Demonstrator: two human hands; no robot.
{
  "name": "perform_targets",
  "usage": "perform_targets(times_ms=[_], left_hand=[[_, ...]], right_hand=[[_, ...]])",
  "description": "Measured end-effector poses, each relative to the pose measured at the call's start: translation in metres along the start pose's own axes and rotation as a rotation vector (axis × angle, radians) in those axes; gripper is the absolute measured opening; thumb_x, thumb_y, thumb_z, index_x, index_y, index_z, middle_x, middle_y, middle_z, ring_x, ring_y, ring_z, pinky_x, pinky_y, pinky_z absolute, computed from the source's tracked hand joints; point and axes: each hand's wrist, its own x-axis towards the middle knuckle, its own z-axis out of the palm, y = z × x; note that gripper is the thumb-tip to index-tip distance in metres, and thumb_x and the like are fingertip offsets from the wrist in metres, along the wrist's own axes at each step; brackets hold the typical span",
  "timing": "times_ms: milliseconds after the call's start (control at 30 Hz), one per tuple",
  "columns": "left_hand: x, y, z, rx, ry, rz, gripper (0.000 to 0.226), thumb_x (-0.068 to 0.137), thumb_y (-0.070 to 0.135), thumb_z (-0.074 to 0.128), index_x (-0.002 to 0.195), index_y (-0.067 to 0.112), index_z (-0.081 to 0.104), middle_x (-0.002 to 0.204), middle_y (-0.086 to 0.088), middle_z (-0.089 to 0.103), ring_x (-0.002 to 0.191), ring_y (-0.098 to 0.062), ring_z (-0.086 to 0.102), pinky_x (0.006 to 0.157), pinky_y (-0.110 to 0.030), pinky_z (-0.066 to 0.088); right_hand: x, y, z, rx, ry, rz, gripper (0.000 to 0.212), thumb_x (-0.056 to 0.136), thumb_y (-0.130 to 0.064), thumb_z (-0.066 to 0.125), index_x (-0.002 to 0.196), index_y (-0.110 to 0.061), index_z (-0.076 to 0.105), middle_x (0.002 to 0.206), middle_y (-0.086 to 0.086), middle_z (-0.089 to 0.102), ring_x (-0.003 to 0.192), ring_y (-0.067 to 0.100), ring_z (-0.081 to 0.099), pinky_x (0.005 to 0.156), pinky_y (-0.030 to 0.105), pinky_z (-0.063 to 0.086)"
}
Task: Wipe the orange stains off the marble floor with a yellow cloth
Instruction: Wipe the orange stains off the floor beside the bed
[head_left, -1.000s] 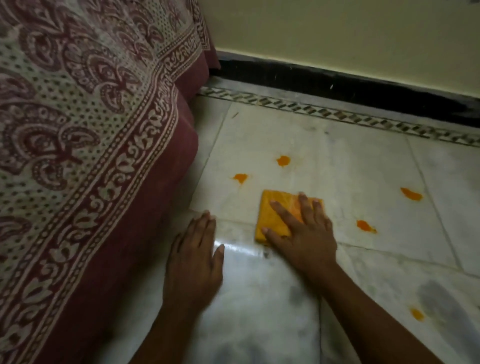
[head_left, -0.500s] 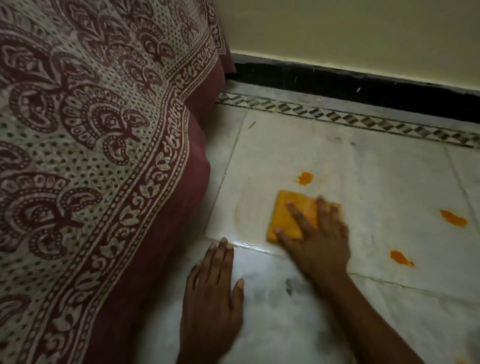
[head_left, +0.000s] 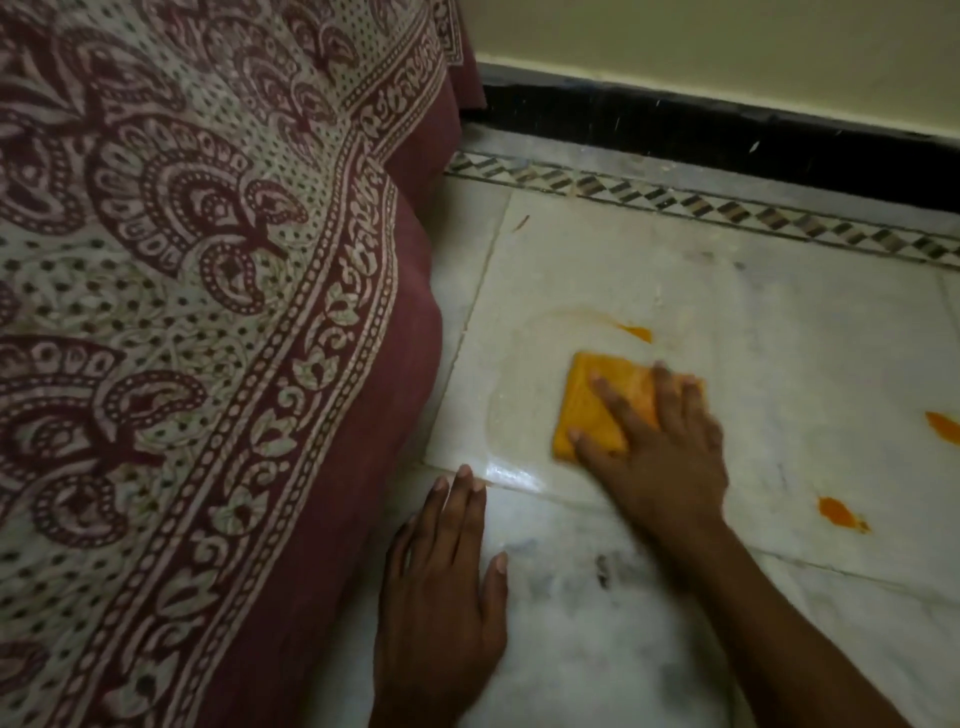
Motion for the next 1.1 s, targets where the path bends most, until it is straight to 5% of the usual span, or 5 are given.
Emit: perform_targets(times_ms=[100, 333, 600, 833, 1100], left_hand=[[-0.002, -0.001, 0.001, 0.019, -0.028, 0.006, 0.068, 0.099, 0.045, 0.045, 0.162, 0.023, 0.03, 0.171, 0.009, 0.021, 0.158, -0.009, 0.018, 0.121, -0.034, 0.027], [-0.004, 0.0, -0.001, -0.029, -0.006, -0.043, 0.074, 0.099, 0.046, 0.046, 0.163, 0.016, 0.026, 0.171, 0.003, 0.023, 0.157, -0.011, 0.022, 0.123, -0.035, 0.027], [-0.004, -0.001, 0.003, 0.002, 0.004, -0.026, 0.077, 0.097, 0.046, 0.047, 0.163, 0.014, 0.024, 0.172, 0.001, 0.019, 0.159, -0.012, 0.017, 0.126, -0.038, 0.025], [-0.005, 0.002, 0.003, -0.002, 0.002, -0.059, 0.073, 0.101, 0.05, 0.04, 0.164, 0.02, 0.02, 0.173, 0.006, 0.014, 0.159, -0.01, 0.013, 0.126, -0.038, 0.023], [-0.007, -0.001, 0.004, -0.006, 0.045, -0.027, 0.069, 0.102, 0.048, 0.039, 0.163, 0.018, 0.025, 0.173, 0.004, 0.017, 0.159, -0.009, 0.012, 0.128, -0.035, 0.019]], right_hand=[[0.051, -0.046, 0.005, 0.08, -0.027, 0.222, 0.082, 0.08, -0.095, 0.027, 0.154, -0.065, 0.012, 0.175, 0.003, -0.005, 0.16, 0.036, -0.011, 0.126, 0.062, 0.001], [-0.022, -0.062, 0.021, -0.019, 0.005, -0.331, 0.078, 0.08, -0.089, 0.036, 0.151, -0.07, 0.01, 0.176, -0.004, -0.001, 0.161, 0.03, -0.003, 0.125, 0.059, 0.013], [0.057, -0.048, 0.006, 0.073, -0.036, 0.162, 0.081, 0.08, -0.093, 0.032, 0.153, -0.067, 0.01, 0.175, 0.002, -0.005, 0.16, 0.036, -0.011, 0.126, 0.063, -0.001], [-0.033, -0.016, 0.008, 0.003, -0.03, -0.297, 0.078, 0.077, -0.09, 0.032, 0.15, -0.072, 0.01, 0.176, -0.004, -0.003, 0.161, 0.033, 0.001, 0.123, 0.058, 0.017], [0.029, -0.024, 0.002, 0.104, -0.044, 0.167, 0.079, 0.083, -0.092, 0.028, 0.155, -0.064, 0.01, 0.175, 0.004, -0.005, 0.16, 0.038, -0.007, 0.126, 0.063, 0.002]])
